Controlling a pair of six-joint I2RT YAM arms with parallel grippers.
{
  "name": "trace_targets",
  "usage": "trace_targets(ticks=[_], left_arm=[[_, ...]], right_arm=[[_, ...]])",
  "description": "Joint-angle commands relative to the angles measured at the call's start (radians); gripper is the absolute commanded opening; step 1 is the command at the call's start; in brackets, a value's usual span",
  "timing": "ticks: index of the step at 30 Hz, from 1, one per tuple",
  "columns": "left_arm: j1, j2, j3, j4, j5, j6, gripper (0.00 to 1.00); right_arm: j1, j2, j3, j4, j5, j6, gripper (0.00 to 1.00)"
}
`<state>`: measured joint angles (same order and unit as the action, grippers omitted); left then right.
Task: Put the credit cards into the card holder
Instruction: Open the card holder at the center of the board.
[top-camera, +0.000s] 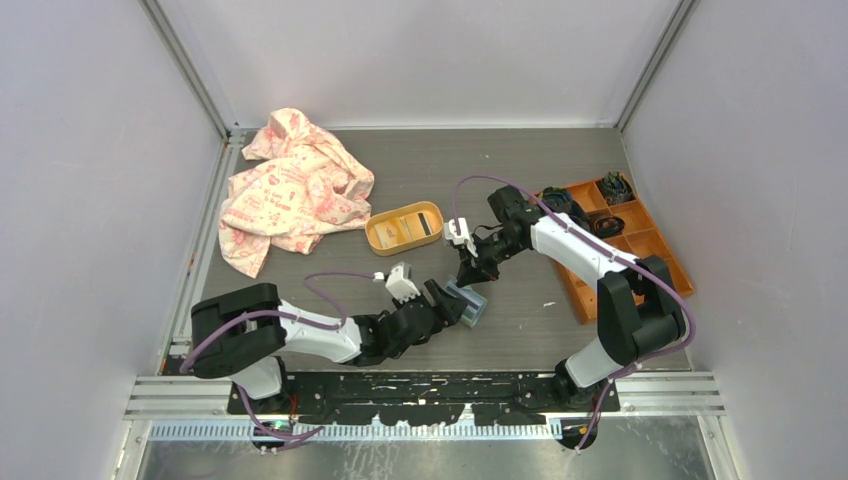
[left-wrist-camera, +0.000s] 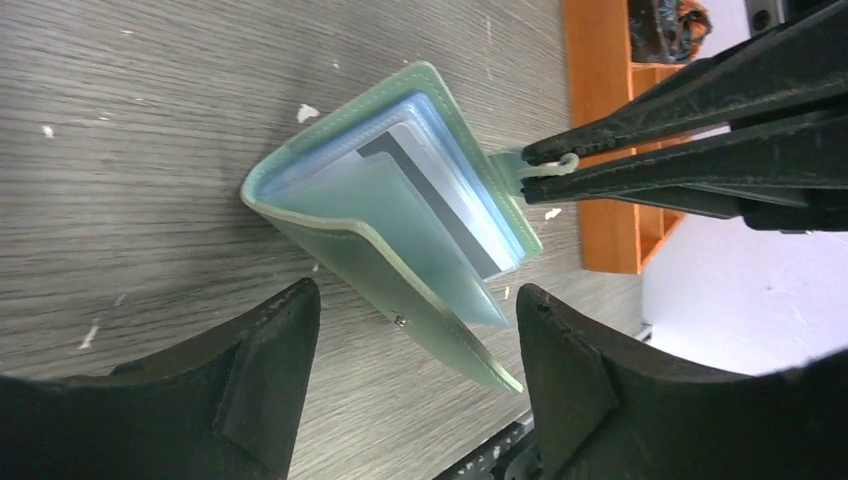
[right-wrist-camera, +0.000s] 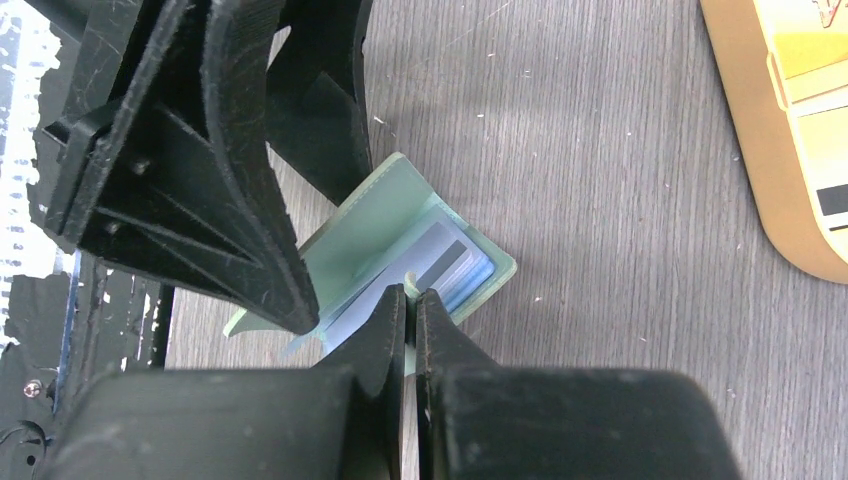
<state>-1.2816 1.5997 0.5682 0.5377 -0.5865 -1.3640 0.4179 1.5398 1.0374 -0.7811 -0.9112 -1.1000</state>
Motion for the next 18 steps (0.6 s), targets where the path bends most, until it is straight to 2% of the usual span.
trace_targets(ticks=[1, 6, 7, 8, 10, 14, 18], left_arm=[[0.009, -0.060, 0.039, -0.175, -0.063, -0.039, 0.67], [0.021, -0.087, 0.004, -0.178, -0.046, -0.019, 0.44], [0.028, -0.092, -0.009, -0.165, -0.038, -0.003, 0.37], [0.036, -0.096, -0.022, -0.146, -0.024, 0.016, 0.25], [0.056, -0.102, -0.056, -0.094, 0.013, 0.063, 0.11], [0.099, -0.118, -0.131, 0.014, 0.078, 0.197, 0.01], [0.148, -0.132, -0.178, 0.094, 0.141, 0.313, 0.00]], right_arm=[[0.005, -0.038, 0.003, 0.017, -0.027, 0.006, 0.01], [0.003, -0.039, 0.009, 0.010, 0.010, 0.001, 0.01], [0.003, -0.041, 0.009, 0.008, 0.013, 0.000, 0.01], [0.001, -0.040, 0.009, 0.008, 0.015, -0.002, 0.01], [-0.001, -0.040, 0.009, 0.006, 0.018, -0.006, 0.02], [-0.005, -0.032, 0.010, 0.000, 0.032, -0.012, 0.03], [-0.010, -0.024, 0.011, -0.005, 0.043, -0.014, 0.05]])
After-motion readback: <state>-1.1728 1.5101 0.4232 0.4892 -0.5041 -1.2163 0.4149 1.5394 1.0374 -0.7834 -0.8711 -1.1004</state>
